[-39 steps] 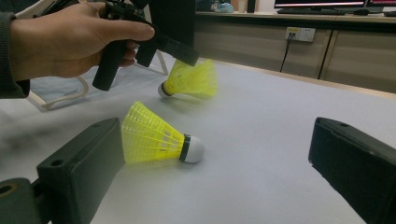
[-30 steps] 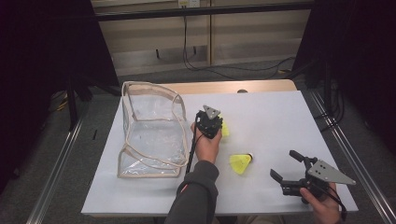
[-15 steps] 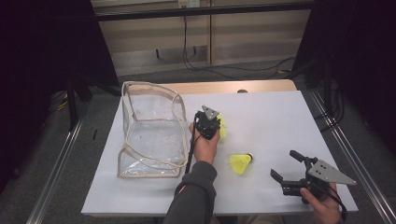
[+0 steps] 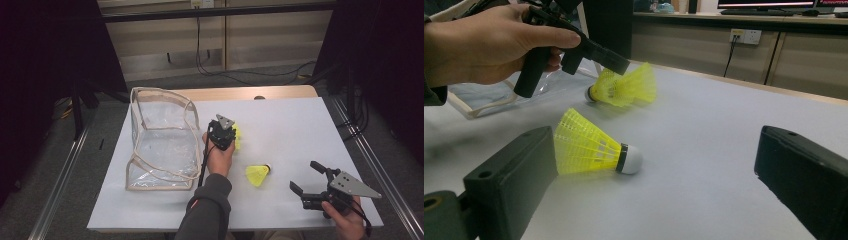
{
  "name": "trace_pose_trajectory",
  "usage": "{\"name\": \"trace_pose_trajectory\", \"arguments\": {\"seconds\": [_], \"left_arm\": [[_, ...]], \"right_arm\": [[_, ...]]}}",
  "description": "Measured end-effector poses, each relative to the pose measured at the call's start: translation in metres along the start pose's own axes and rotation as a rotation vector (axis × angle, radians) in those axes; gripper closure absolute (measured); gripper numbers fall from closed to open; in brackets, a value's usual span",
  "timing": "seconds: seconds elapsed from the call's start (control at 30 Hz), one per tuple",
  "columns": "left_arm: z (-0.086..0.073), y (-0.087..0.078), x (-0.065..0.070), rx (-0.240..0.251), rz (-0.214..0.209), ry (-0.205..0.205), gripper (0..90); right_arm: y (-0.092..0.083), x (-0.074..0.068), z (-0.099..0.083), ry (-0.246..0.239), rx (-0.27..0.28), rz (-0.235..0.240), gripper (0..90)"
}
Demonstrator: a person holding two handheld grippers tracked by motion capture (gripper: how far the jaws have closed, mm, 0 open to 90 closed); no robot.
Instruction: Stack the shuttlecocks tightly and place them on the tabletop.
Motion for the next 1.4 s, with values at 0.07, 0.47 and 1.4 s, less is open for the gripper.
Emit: {"name": "trace_pose_trajectory", "arguments": {"seconds": [0.07, 0.47, 1.4], "left_arm": [[-0.0011, 0.0005, 0.0004, -0.001, 0.0, -0.002, 81.6], [-0.0046, 0.0008, 0.0019, -0.014, -0.013, -0.017, 76.2], [-0.0043, -0.0011, 0.0002, -0.014, -0.01, -0.04, 71.6]], "right_arm": [[0.0, -0.0006, -0.0004, 0.001, -0.004, 0.001, 2.5], [0.0007, -0.0018, -0.0002, -0.003, -0.002, 0.005, 2.4], [0.0006, -0.0028, -0.0004, -0.004, -0.005, 0.008, 2.4]]}}
Point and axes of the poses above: each handheld gripper's, and its own axes: y roughly forward along the jaws, z roughly out of its top, x roughly to its right, the point moved 10 cm from there along y, roughly forward along the jaws, and after that the axes turned 7 degrees about -z, right-handed, at the moved point
